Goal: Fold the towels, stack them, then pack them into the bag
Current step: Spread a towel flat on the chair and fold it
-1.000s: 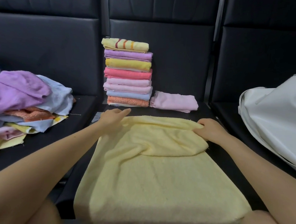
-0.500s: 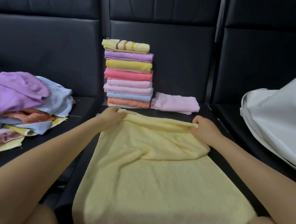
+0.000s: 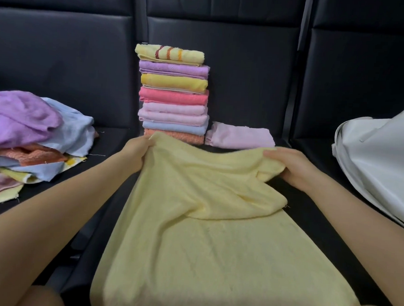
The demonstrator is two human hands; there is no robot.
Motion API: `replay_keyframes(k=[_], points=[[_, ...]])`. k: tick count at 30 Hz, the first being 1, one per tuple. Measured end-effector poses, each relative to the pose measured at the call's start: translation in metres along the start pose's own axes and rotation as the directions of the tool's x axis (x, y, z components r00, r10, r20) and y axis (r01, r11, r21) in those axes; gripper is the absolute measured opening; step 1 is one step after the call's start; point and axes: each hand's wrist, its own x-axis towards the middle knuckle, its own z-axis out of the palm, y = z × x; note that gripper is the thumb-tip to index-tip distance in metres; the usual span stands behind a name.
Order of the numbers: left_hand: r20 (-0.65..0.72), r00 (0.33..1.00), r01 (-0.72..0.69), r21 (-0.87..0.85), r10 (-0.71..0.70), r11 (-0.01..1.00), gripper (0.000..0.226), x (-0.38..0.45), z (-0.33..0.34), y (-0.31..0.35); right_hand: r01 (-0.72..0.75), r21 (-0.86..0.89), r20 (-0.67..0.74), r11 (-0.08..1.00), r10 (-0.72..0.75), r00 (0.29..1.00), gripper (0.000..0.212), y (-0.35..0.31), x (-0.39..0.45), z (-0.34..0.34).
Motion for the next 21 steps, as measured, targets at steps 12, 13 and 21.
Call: replay_keyframes(k=[12,13,21], points=[[-0.186,0.966,-0.082,0.446,0.182,0.891,0.04,-0.004,-0.008,-0.013,-0.086,-0.249,-0.293,0.965,0.01,0.956,0.055,0.017,0.037,0.004],[-0.178,0.959,-0.081,0.572,0.22,0.816,0.04,-0.006,-0.009,-0.012,-0.08,-0.372,-0.318,0.925,-0.046,0.947,0.057,0.019,0.039,0.005],[0.257,0.889,-0.396,0.847,0.379,0.355,0.024,-0.087,-0.009,-0.002,0.284,-0.777,0.046,0.561,-0.4,0.915,0.024,0.016,-0.013,0.039]])
